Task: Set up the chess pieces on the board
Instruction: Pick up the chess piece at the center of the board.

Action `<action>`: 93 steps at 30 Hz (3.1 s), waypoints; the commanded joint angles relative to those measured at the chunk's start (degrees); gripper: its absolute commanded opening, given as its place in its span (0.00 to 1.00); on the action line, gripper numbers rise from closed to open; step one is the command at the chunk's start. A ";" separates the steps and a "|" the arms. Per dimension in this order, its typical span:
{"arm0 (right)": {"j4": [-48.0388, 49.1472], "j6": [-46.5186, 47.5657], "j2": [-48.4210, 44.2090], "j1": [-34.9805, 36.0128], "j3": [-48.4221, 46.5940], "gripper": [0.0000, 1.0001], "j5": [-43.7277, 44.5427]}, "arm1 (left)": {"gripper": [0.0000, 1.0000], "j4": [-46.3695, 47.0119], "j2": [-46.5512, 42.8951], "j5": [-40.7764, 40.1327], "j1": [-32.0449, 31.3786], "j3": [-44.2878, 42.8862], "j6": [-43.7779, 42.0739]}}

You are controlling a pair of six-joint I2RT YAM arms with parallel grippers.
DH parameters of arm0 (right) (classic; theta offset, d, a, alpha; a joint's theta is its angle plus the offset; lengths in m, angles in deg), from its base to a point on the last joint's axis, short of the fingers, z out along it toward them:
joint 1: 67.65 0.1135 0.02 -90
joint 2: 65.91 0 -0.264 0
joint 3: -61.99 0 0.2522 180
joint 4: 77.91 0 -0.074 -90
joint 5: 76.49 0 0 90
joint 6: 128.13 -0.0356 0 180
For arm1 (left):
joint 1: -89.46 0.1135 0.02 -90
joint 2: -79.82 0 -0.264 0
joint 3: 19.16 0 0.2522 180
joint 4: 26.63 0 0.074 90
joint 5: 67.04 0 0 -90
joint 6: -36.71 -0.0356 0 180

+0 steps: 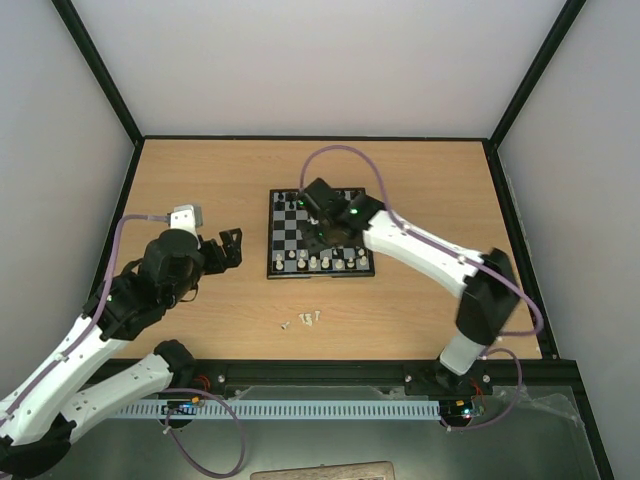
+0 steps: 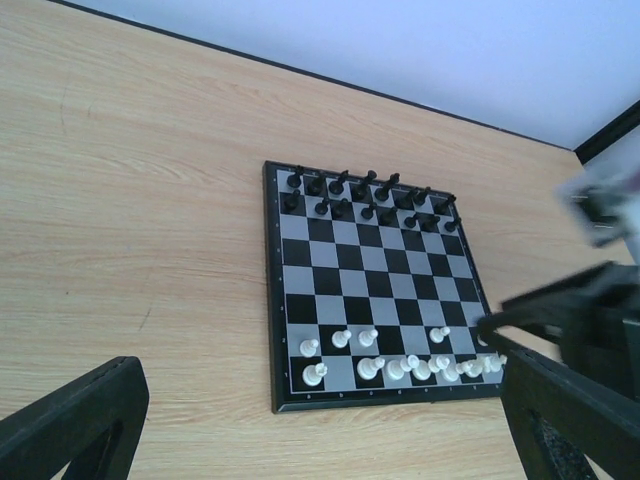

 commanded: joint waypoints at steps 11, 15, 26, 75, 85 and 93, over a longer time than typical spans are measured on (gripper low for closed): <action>11.06 -13.53 -19.63 10.98 32.13 0.35 -2.77 | 0.99 3.80 2.37 5.41 0.32 4.96 0.28; 15.68 -17.90 -20.55 15.04 36.25 0.34 -1.40 | 0.99 5.14 2.50 7.63 0.30 6.70 0.99; 22.64 -22.03 -18.39 18.84 41.47 0.29 -0.94 | 0.99 7.48 -0.15 11.41 0.24 13.00 4.31; 18.66 -23.57 -3.96 21.13 37.25 0.10 7.39 | 0.99 7.93 -0.01 12.00 0.29 13.22 4.12; 17.91 -18.08 -14.85 17.77 38.93 0.09 3.75 | 0.99 9.33 -0.43 15.79 0.23 14.07 2.80; 19.01 -10.64 -30.36 11.34 41.44 0.10 -10.83 | 0.99 16.64 -1.60 28.69 0.23 18.93 3.22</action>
